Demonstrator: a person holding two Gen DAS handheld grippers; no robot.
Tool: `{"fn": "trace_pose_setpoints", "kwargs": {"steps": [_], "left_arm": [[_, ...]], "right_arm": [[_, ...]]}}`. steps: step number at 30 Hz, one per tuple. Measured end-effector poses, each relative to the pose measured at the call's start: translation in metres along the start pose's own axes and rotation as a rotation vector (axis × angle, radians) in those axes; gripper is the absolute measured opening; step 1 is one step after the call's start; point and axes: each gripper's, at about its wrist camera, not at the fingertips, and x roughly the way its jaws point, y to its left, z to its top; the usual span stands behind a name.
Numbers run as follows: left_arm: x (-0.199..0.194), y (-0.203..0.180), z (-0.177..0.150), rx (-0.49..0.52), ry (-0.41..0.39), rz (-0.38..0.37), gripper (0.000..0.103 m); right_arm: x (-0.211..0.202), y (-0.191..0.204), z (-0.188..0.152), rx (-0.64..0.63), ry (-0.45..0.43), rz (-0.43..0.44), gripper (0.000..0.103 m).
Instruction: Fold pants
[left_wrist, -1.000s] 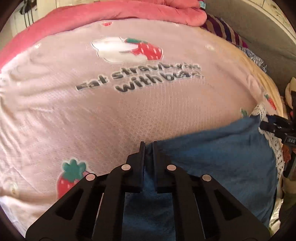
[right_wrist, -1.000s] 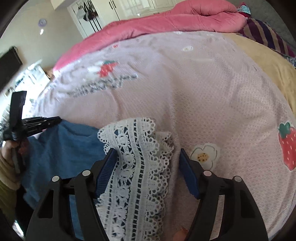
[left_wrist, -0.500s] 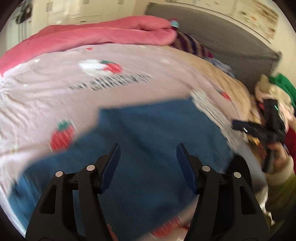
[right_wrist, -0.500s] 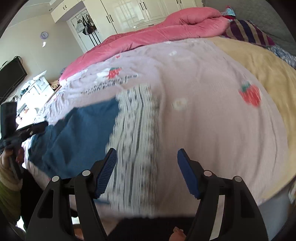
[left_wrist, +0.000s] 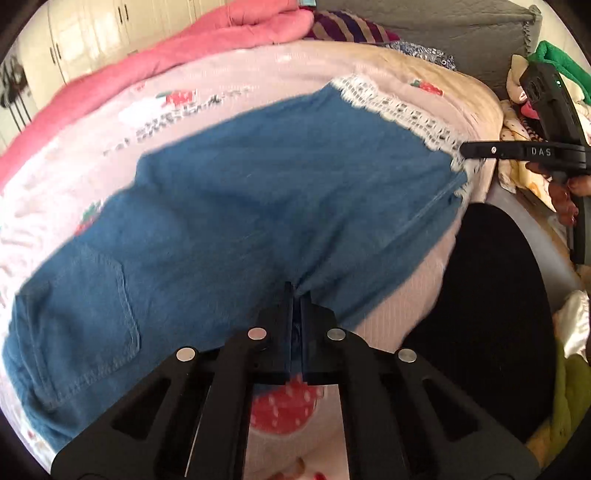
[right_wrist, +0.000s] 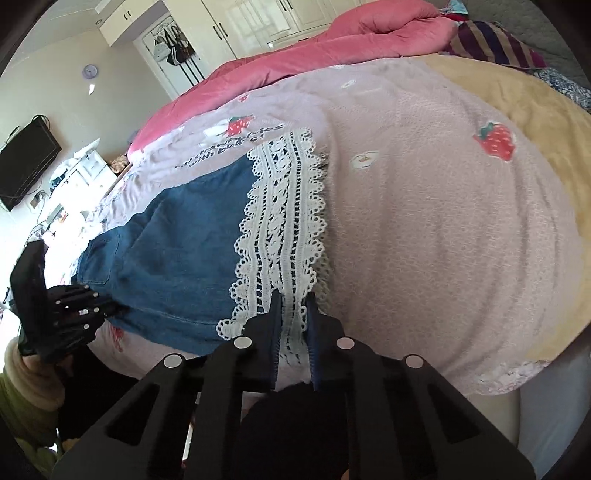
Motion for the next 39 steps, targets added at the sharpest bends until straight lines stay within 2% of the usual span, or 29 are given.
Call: {"fn": "trace_pose_setpoints", "kwargs": {"steps": [3,6,7,8,9,11,12,14,17,19,21,24,25,27,29,31,33,35,37,39], "left_arm": [[-0.004,0.010,-0.007,-0.009,0.011,-0.019,0.000],[-0.002,0.012,-0.010,-0.015,0.029,-0.025,0.000],[-0.004,0.010,-0.009,-0.005,0.022,-0.037,0.001],[-0.009,0.011,-0.010,-0.008,0.003,-0.049,0.006],[-0.016,0.010,-0.015,-0.020,-0.006,-0.059,0.018],[-0.029,0.015,-0.020,-0.053,-0.026,-0.073,0.033],[-0.038,0.020,-0.023,-0.069,-0.043,-0.063,0.039],[-0.064,0.039,-0.033,-0.131,-0.095,-0.027,0.045],[-0.100,0.078,-0.048,-0.255,-0.174,0.060,0.074],[-0.114,0.108,-0.058,-0.341,-0.185,0.148,0.077],[-0.120,0.138,-0.069,-0.443,-0.167,0.203,0.081],[-0.107,0.183,-0.087,-0.639,-0.096,0.209,0.082],[-0.098,0.194,-0.092,-0.688,-0.071,0.172,0.082],[-0.087,0.203,-0.097,-0.741,-0.043,0.141,0.082],[-0.074,0.206,-0.098,-0.751,-0.015,0.101,0.082],[-0.059,0.214,-0.099,-0.816,0.006,0.022,0.070],[-0.054,0.218,-0.098,-0.807,0.024,0.050,0.045],[-0.059,0.221,-0.102,-0.810,0.008,0.020,0.037],[-0.071,0.223,-0.102,-0.773,-0.015,0.039,0.033],[-0.081,0.224,-0.100,-0.739,-0.026,0.088,0.033]], "right_arm": [[0.010,-0.001,-0.006,0.004,0.044,0.008,0.012],[0.017,-0.001,-0.010,0.017,0.058,-0.001,0.017],[0.016,-0.001,-0.009,0.025,0.062,-0.006,0.022],[0.013,-0.002,-0.008,0.030,0.059,-0.017,0.026],[0.009,-0.003,-0.007,0.032,0.050,-0.025,0.033],[-0.001,-0.002,-0.004,0.030,0.022,-0.049,0.037],[-0.007,0.000,-0.002,0.026,0.000,-0.058,0.039],[-0.019,0.012,0.004,-0.007,-0.052,-0.054,0.044],[-0.023,0.043,0.010,-0.097,-0.083,-0.029,0.051],[-0.016,0.073,0.009,-0.194,-0.084,0.001,0.051],[-0.008,0.102,0.007,-0.283,-0.074,0.034,0.052],[0.013,0.145,-0.003,-0.418,-0.028,0.084,0.053],[0.021,0.160,-0.006,-0.462,-0.009,0.100,0.053],[0.031,0.177,-0.011,-0.520,0.010,0.104,0.053],[0.044,0.193,-0.016,-0.584,0.031,0.112,0.053],[0.054,0.204,-0.018,-0.623,0.054,0.105,0.053],[0.068,0.213,-0.020,-0.664,0.075,0.096,0.053],[0.087,0.217,-0.022,-0.660,0.136,0.074,0.051],[0.103,0.217,-0.025,-0.634,0.222,0.088,0.034],[0.105,0.221,-0.030,-0.657,0.220,0.099,0.036]]}}
